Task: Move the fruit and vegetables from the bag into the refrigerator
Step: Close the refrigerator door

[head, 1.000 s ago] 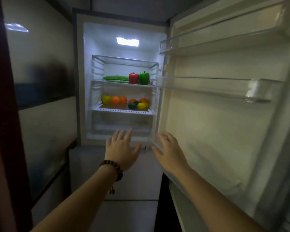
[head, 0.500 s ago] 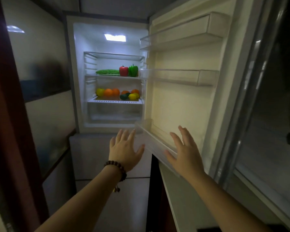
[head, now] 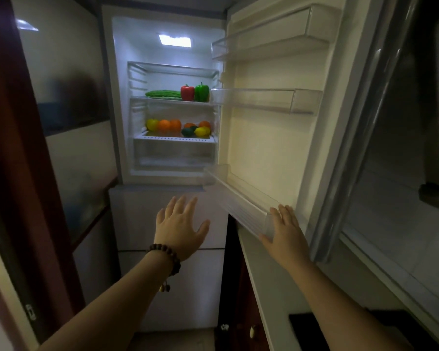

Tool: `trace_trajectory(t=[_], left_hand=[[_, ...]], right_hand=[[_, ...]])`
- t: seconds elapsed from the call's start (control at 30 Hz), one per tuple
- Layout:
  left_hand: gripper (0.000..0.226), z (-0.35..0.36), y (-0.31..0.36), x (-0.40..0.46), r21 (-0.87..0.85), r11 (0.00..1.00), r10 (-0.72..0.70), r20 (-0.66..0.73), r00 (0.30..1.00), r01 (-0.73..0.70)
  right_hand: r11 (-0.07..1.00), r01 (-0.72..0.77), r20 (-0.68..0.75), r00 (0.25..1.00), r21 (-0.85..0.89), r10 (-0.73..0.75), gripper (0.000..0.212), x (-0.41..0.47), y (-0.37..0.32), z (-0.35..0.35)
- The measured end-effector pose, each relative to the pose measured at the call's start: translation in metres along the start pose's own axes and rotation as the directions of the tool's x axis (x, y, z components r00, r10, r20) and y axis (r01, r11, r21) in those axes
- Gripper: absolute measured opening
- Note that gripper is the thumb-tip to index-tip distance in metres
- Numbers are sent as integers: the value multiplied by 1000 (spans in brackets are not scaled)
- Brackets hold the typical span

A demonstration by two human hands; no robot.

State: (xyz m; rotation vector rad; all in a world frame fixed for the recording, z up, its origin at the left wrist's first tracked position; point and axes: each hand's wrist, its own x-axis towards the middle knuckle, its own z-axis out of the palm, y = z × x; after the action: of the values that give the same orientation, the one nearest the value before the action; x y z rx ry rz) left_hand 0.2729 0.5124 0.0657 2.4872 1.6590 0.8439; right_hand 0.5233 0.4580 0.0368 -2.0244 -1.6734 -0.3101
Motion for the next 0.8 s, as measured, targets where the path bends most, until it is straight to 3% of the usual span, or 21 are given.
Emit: trace_trajectory(t=[0.3, 0.47, 0.53, 0.63, 0.7, 0.8], left_hand=[[72, -2, -31, -21, 27, 998, -51, -61, 997, 53], [72, -22, -51, -28, 46, 989, -134, -110, 985, 140], [72, -31, -59, -29, 72, 981, -169, -146, 975, 181], [72, -45, -70, -30, 78, 973, -201, -190, 961, 219], [72, -55, -76, -30, 67, 969, -219, -208, 953, 237], [72, -65, -81, -31, 75, 966, -221, -254, 942, 247]], right_hand=[[988, 128, -35, 991, -85, -132, 74, -13, -61, 13], [984, 173, 95, 981, -38, -169, 75, -12, -111, 12], [963, 267, 109, 959, -41, -261, 72, -11, -129, 1], [856, 499, -116, 850, -136, -514, 64, -9, -146, -24], [809, 553, -240, 773, -198, -587, 59, -1, -149, -38], [760, 577, -297, 701, -299, -649, 54, 14, -144, -48]])
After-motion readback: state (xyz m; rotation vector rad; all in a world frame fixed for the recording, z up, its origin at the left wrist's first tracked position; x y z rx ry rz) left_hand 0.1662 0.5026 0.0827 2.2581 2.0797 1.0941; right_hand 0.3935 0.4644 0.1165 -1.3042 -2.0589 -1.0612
